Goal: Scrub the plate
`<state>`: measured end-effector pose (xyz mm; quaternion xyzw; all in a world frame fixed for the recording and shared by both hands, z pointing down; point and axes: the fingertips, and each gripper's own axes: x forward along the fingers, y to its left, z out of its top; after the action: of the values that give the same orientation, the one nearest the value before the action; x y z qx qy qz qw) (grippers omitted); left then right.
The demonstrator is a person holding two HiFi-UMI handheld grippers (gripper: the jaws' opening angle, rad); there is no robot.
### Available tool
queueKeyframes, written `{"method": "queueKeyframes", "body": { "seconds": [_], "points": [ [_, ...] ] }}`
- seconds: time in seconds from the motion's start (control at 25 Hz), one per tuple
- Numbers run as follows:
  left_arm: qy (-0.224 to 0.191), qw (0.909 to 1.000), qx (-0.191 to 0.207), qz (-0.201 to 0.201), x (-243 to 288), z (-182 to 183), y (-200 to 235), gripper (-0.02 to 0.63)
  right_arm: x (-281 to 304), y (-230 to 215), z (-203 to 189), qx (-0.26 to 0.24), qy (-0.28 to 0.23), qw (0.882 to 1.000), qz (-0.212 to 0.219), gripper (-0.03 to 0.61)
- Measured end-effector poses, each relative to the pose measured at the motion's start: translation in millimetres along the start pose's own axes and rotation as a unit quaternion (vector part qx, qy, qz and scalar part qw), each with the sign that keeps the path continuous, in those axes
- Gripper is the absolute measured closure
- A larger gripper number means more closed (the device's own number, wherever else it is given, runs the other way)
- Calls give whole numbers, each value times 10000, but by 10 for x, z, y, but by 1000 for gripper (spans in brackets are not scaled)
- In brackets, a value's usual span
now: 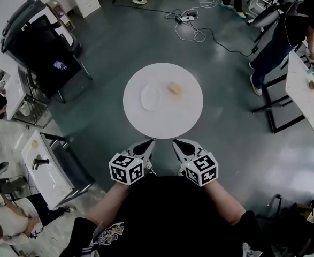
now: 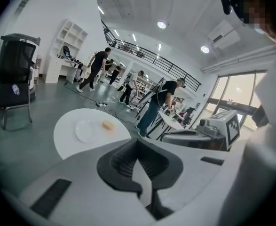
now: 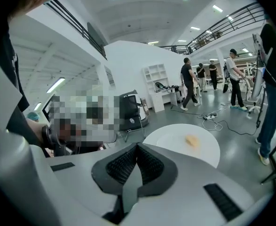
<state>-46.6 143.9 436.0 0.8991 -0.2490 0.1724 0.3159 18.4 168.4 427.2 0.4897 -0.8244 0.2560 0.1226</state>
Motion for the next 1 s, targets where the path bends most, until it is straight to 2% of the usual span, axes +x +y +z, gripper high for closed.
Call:
{"method": "queueKeyframes", "body": {
  "seconds": [0.56, 1.0],
  "points": [
    [17, 9997, -95, 238, 126, -167, -306, 607, -253, -169, -193, 29, 197, 9991, 381, 557],
    [-26, 9996, -92, 284, 181, -158, -375, 607, -264, -218, -206, -54, 235, 9983, 530, 557]
  ]
}}
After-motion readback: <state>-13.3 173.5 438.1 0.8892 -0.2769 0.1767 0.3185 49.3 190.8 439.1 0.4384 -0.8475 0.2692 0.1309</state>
